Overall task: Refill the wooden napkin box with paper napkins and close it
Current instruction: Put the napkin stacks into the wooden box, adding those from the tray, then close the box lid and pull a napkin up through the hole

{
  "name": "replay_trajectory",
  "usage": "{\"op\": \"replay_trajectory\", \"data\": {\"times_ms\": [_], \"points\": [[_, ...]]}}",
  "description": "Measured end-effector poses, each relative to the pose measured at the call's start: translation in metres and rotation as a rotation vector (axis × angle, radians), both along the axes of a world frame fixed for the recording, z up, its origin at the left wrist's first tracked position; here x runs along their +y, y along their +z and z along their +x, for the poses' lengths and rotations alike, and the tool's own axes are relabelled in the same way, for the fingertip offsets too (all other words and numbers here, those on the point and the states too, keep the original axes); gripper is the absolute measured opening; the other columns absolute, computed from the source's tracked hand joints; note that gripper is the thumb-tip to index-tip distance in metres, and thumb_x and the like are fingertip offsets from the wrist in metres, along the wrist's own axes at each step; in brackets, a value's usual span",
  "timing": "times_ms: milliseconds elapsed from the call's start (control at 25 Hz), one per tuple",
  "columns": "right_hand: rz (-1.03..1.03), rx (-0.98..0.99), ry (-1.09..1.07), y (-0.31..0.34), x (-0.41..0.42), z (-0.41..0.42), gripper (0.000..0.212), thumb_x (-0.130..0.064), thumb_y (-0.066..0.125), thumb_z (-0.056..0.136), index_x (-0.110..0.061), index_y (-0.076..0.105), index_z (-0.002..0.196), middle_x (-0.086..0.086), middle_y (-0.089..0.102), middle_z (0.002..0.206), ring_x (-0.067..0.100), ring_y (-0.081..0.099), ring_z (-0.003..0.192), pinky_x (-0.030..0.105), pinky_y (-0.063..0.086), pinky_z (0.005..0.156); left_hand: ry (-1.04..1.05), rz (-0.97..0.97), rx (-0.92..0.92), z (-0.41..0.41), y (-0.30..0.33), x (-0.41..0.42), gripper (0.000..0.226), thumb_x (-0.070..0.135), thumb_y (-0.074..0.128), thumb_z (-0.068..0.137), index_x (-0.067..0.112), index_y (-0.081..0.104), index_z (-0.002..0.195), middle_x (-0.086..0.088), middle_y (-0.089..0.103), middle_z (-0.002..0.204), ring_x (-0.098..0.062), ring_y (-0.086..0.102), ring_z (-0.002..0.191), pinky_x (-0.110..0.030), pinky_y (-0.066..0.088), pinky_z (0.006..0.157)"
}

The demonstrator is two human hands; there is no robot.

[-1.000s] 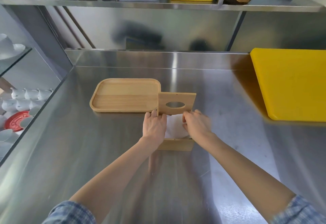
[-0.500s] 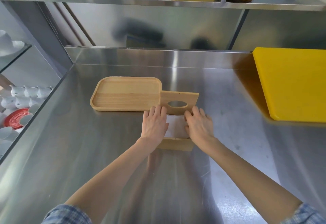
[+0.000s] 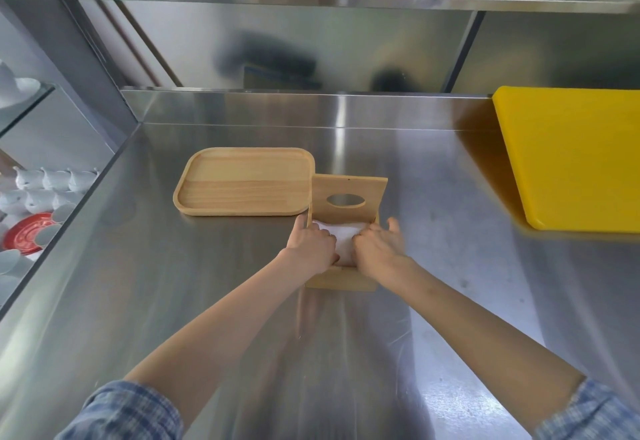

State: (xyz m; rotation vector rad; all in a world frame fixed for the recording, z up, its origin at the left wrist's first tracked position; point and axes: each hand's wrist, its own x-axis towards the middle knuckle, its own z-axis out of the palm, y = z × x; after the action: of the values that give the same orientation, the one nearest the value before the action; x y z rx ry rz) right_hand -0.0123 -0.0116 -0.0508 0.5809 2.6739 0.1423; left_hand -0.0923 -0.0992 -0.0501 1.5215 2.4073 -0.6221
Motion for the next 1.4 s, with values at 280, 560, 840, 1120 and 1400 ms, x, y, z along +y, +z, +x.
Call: {"op": "replay_trajectory", "data": {"times_ms": [280, 560, 840, 1120, 1400], "points": [[-0.085, -0.064, 0.000, 0.001, 0.004, 0.000, 0.029, -0.022, 0.041, 0.094, -0.020, 0.063, 0.114, -0.003, 0.058, 0.129, 0.012, 0.024, 0.139, 0.050, -0.002, 0.118, 0.027, -0.081, -0.102, -0.005, -0.002, 0.000, 0.042, 0.031, 0.024, 0.100, 0.011, 0.043, 0.132, -0.005, 0.047, 0.140, -0.025, 0.034, 0.135, -0.045, 0.017, 0.113], [-0.176, 0.549, -0.124, 0.026, -0.004, 0.025, 0.027, -0.020, 0.040, 0.095, -0.015, 0.062, 0.109, 0.002, 0.065, 0.113, 0.025, 0.058, 0.107, 0.030, 0.038, 0.087, 0.184, 0.602, -0.219, 0.003, 0.018, -0.019, 0.032, 0.023, 0.039, 0.096, 0.017, 0.058, 0.122, -0.001, 0.062, 0.124, -0.023, 0.056, 0.114, -0.032, 0.033, 0.098], [-0.090, 1.063, -0.104, 0.059, 0.009, 0.026, 0.013, -0.015, 0.061, 0.087, -0.010, 0.068, 0.096, 0.009, 0.064, 0.090, 0.028, 0.063, 0.085, 0.026, 0.041, 0.056, 0.232, 1.054, -0.047, -0.006, 0.048, -0.024, 0.025, 0.015, 0.057, 0.087, 0.008, 0.064, 0.110, -0.010, 0.066, 0.104, -0.033, 0.060, 0.094, -0.038, 0.044, 0.075], [-0.111, 0.721, -0.107, 0.059, 0.026, 0.011, 0.037, -0.018, 0.047, 0.095, -0.017, 0.050, 0.132, 0.004, 0.056, 0.126, 0.025, 0.050, 0.118, 0.035, 0.043, 0.090, 0.278, 0.857, -0.053, -0.022, 0.053, -0.010, 0.035, 0.026, 0.042, 0.097, 0.019, 0.052, 0.129, 0.002, 0.057, 0.131, -0.021, 0.045, 0.123, -0.033, 0.031, 0.097], [-0.261, 0.834, -0.086, 0.049, 0.025, 0.023, 0.027, -0.012, 0.049, 0.094, -0.014, 0.065, 0.116, 0.006, 0.069, 0.110, 0.030, 0.064, 0.100, 0.036, 0.050, 0.082, 0.213, 0.995, -0.145, -0.017, 0.040, -0.030, 0.025, 0.019, 0.050, 0.094, 0.014, 0.067, 0.110, -0.002, 0.069, 0.109, -0.025, 0.058, 0.105, -0.031, 0.035, 0.084]]}}
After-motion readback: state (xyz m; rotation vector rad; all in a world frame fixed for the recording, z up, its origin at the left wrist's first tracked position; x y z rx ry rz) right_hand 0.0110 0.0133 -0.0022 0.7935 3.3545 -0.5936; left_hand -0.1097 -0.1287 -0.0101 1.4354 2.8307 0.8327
